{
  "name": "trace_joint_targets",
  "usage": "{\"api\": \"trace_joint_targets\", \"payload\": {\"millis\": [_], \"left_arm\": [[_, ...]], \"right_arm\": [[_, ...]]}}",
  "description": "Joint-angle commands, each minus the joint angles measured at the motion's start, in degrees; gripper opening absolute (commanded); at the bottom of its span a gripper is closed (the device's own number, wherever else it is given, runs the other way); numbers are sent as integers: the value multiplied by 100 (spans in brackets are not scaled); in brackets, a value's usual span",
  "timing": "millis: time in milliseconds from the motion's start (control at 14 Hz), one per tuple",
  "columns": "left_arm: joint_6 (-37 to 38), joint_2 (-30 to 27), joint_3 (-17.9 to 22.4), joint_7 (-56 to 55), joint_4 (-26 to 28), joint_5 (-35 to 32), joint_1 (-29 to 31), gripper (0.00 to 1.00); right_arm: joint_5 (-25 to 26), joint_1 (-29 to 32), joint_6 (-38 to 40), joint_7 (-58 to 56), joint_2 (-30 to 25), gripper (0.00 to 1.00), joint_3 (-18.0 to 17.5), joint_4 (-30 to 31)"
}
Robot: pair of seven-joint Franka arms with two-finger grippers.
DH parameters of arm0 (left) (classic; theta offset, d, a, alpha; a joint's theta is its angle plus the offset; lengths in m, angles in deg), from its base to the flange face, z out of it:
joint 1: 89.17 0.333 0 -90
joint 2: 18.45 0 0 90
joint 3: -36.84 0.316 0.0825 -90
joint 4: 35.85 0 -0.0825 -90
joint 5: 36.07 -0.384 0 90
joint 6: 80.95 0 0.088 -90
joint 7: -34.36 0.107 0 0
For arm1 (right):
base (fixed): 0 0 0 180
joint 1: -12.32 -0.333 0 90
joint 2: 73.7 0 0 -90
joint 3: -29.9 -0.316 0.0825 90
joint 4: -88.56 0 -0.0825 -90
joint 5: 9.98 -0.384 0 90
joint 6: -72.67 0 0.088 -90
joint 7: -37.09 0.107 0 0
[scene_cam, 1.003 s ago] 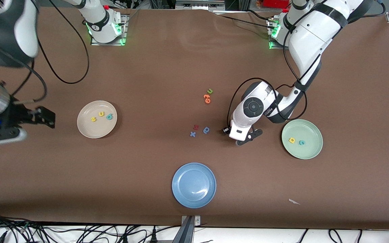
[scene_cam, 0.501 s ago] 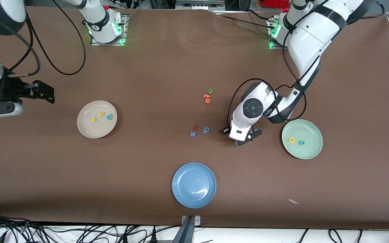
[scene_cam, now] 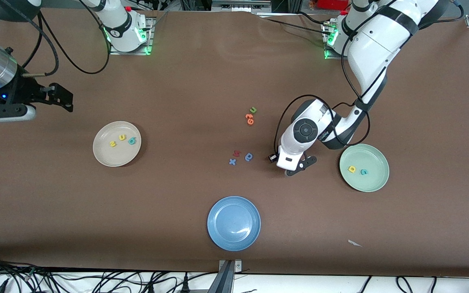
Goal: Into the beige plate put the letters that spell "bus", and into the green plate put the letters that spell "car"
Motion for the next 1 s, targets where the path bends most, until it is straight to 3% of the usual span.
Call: {"api": "trace_joint_targets", "payload": {"millis": [0,72,215,788,931], "left_arm": [[65,106,56,-7,-135,-74,-43,25],[65,106,56,-7,-135,-74,-43,24],[65,106,65,-7,-135,-74,-43,22],[65,141,73,63,-135,-83,-43,8],[65,133,82,72,-135,-83,-43,6]], "right_arm": [[167,1568,-233,108,-499,100,-1506,587],[123,1999,-242,117,-499,100,-1841,595],[79,2460,-259,65,-455,100,-2055,578],[-9,2425,-259,117,-297,100,-1994,358],[-122,2321,-207,126,-331,100,-1767,385]]}}
